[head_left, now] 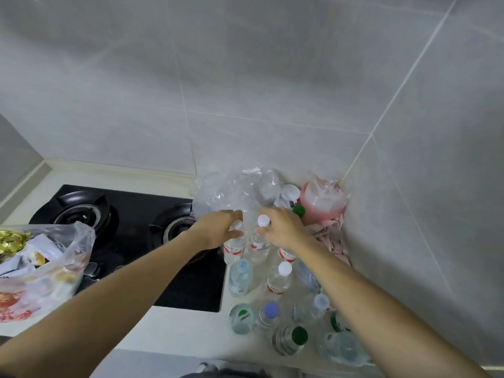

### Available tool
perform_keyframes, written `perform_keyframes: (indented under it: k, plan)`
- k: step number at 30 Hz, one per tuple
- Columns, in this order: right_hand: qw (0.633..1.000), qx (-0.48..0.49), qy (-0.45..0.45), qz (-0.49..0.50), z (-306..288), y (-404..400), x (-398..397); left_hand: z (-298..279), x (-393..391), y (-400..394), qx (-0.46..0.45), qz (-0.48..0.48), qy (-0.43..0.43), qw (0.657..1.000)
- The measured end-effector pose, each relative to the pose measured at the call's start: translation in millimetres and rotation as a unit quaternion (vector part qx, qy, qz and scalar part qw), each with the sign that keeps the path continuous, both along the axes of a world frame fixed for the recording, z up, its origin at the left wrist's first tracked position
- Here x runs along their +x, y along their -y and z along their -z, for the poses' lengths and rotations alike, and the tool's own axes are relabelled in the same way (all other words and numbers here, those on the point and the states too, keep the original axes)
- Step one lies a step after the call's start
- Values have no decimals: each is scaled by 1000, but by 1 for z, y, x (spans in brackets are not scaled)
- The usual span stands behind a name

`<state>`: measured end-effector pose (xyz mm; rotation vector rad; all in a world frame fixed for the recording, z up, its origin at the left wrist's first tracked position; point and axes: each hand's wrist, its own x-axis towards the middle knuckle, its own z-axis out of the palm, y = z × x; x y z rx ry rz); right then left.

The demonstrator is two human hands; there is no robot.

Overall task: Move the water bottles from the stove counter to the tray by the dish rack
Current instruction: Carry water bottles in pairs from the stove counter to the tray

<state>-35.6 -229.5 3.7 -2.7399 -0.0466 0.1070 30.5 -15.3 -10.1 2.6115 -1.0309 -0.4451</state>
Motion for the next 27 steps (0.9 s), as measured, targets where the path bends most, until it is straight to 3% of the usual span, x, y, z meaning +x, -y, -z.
perform_keyframes:
  k: [8,15,27]
  plan:
    - [992,73,67,-75,-84,-9,15,-99,-1,-41,-15,-46,76,996]
    - [970,112,122,-179,-162,-55,28,-173,-23,-103,-23,-159,154,975]
    - [916,153,131,-348,-219,-242,-4,-237,-147,-271,1,-318,210,925]
